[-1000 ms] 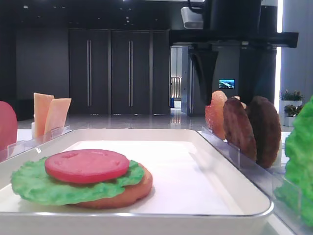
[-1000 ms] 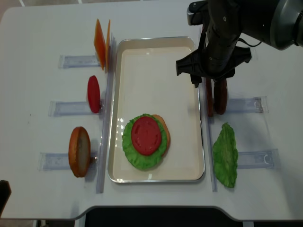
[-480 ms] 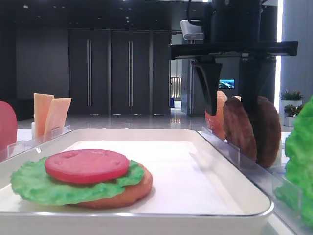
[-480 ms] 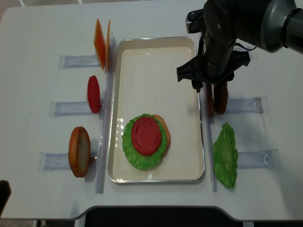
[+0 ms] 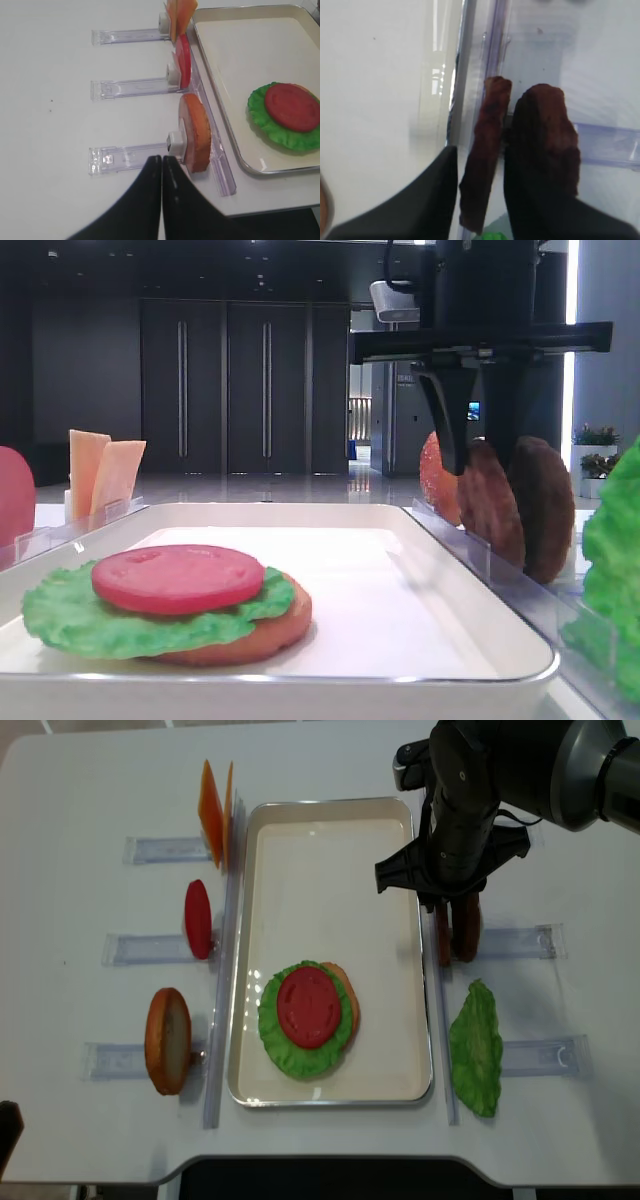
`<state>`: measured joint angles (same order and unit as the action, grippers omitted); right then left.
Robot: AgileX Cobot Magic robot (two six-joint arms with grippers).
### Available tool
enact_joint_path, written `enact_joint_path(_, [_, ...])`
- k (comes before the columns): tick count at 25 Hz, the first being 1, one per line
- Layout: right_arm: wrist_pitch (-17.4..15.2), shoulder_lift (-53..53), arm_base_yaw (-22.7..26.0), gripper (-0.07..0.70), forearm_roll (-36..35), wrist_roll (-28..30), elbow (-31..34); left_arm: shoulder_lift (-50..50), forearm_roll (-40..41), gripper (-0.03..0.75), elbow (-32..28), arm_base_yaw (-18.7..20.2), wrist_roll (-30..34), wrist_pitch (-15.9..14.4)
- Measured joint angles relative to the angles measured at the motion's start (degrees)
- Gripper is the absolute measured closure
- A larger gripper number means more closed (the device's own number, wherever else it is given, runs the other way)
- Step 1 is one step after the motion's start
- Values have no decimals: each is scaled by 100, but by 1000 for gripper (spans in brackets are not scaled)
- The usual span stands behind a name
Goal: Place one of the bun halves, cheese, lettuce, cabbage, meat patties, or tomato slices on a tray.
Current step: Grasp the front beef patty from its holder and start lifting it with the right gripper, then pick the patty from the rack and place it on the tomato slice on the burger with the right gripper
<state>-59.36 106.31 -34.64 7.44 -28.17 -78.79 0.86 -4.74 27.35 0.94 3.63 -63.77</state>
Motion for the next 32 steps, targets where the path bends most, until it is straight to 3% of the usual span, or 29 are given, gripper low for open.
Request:
enact_joint_path(5, [-114,0,0,434,71,0,0,0,0,716,0,0,0,0])
enact_joint_path(10, [-133,0,0,516,117,0,0,0,0,716,0,0,0,0])
enact_joint_path(20, [-261,-17,0,516,140,4,0,0,0,716,0,0,0,0])
enact_joint_path(32, [-807,-634,0,516,-120,4,-120,0,0,716,0,0,0,0])
